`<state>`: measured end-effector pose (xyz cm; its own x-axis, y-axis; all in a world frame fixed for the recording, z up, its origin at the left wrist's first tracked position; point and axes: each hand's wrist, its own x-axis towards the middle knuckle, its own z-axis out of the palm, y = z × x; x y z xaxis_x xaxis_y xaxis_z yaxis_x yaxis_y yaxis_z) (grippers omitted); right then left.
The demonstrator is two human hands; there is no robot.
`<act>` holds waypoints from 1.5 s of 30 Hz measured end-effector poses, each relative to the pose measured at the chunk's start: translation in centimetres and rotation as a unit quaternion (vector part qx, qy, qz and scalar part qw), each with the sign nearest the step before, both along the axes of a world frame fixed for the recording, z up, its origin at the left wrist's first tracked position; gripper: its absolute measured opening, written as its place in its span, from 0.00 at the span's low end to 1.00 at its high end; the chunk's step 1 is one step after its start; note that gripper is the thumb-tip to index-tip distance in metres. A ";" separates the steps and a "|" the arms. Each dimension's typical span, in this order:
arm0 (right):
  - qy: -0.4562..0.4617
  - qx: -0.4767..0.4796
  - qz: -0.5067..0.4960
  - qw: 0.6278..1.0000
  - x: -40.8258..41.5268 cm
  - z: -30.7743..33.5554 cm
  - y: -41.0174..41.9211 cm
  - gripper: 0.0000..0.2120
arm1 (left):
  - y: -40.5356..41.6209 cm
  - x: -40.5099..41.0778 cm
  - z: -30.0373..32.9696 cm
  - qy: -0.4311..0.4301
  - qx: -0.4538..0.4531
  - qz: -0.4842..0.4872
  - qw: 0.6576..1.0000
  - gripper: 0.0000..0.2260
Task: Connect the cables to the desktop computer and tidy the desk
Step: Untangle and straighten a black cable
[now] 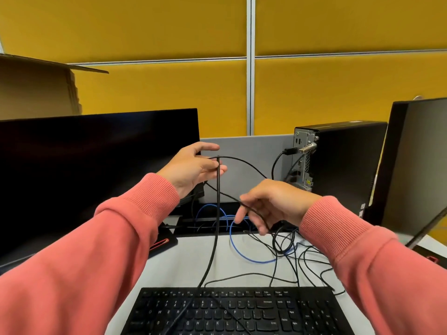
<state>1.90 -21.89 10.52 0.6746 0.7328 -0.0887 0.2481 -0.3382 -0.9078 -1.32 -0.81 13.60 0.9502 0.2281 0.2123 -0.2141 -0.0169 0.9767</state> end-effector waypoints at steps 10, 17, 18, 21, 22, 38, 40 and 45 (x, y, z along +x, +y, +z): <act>-0.350 0.004 -0.191 0.917 3.7 1.4 2.7 0.15 | -0.8 -0.1 0.3 -0.005 0.011 0.004 1.000 0.14; -0.240 0.069 -0.071 0.966 3.5 1.0 2.1 0.10 | -0.2 -0.5 1.0 0.054 0.081 0.001 0.995 0.13; -0.248 0.069 -0.061 0.964 3.6 0.8 1.8 0.10 | 0.1 -0.4 1.5 0.066 0.092 0.010 0.993 0.15; -0.313 0.016 -0.030 0.949 3.3 0.4 0.9 0.10 | 1.2 0.3 3.6 0.095 0.207 0.059 0.972 0.13; -0.340 -0.018 -0.021 0.940 3.2 0.3 0.7 0.09 | 1.4 0.7 4.4 0.095 0.248 0.070 0.962 0.12; -0.338 -0.124 -0.044 0.932 2.5 -3.2 1.8 0.17 | -3.4 1.9 8.0 -0.115 -0.063 -0.025 0.991 0.38; -0.236 -0.074 -0.017 0.969 2.5 -3.0 2.2 0.15 | -3.8 1.7 8.4 -0.129 -0.067 -0.041 0.989 0.38; -0.127 -0.006 0.044 0.991 1.7 -2.7 2.5 0.16 | -4.0 1.8 8.5 -0.157 -0.093 -0.050 0.982 0.36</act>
<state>3.57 -19.42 7.84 0.6098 0.7899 0.0654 0.4965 -0.3163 -0.8084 0.49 -4.79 22.14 0.8640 0.2004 0.4619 -0.4970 0.1923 0.8462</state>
